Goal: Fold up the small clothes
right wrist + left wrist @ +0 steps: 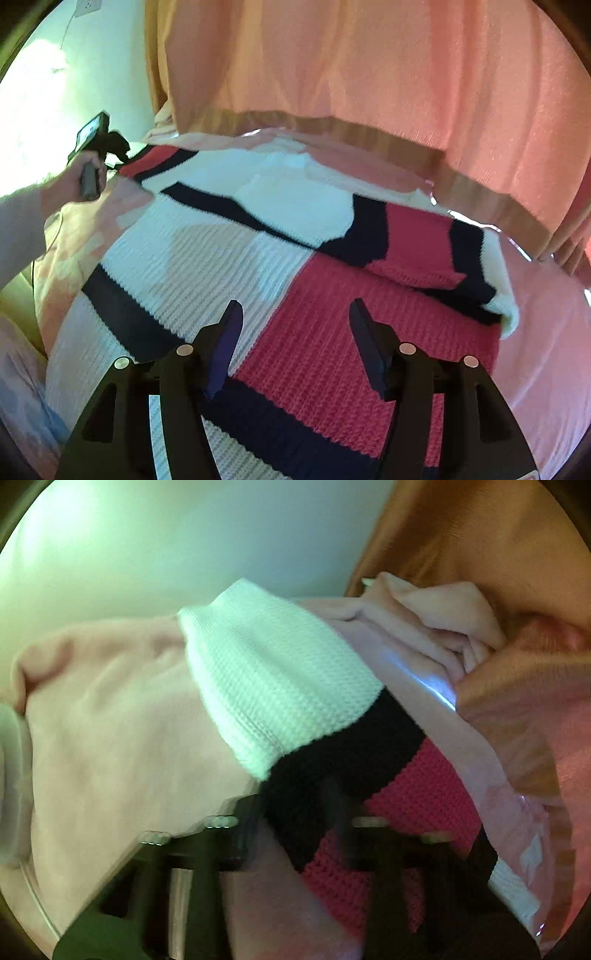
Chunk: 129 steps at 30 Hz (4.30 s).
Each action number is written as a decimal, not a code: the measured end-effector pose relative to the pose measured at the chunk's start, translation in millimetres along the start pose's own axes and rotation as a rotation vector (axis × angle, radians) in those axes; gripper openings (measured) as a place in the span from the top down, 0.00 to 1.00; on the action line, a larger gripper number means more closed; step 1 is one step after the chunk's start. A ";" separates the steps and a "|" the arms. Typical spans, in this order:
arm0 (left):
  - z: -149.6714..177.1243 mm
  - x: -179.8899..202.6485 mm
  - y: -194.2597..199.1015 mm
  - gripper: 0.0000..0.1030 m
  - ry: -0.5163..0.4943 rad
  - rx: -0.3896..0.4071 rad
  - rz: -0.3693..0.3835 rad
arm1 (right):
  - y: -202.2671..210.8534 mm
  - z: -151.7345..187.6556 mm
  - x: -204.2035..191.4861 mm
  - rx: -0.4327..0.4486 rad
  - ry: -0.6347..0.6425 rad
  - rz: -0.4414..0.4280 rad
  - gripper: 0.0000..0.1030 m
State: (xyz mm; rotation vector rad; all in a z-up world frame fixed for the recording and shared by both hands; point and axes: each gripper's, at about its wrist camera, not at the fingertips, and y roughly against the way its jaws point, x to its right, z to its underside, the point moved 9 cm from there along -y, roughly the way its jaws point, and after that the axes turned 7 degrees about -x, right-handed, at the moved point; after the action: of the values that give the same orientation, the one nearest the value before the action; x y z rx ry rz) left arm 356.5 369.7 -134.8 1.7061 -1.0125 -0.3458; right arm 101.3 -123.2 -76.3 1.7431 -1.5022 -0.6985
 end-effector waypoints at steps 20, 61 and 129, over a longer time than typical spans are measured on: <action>353.1 334.4 174.6 0.24 -0.784 0.021 0.384 | 51.1 10.2 133.1 0.023 -0.242 0.148 0.31; 263.7 166.1 77.4 0.35 -0.390 -0.227 0.189 | -64.3 -16.7 211.5 -0.148 -0.493 0.029 0.74; 243.6 159.2 58.0 0.89 -0.229 -0.249 0.228 | -78.3 -21.7 209.7 -0.120 -0.591 -0.077 0.94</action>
State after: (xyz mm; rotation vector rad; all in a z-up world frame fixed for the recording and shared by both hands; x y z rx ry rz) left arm 264.0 87.8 -138.2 1.3336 -1.2622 -0.5033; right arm 201.3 -320.9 -115.1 1.5820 -1.7271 -1.4039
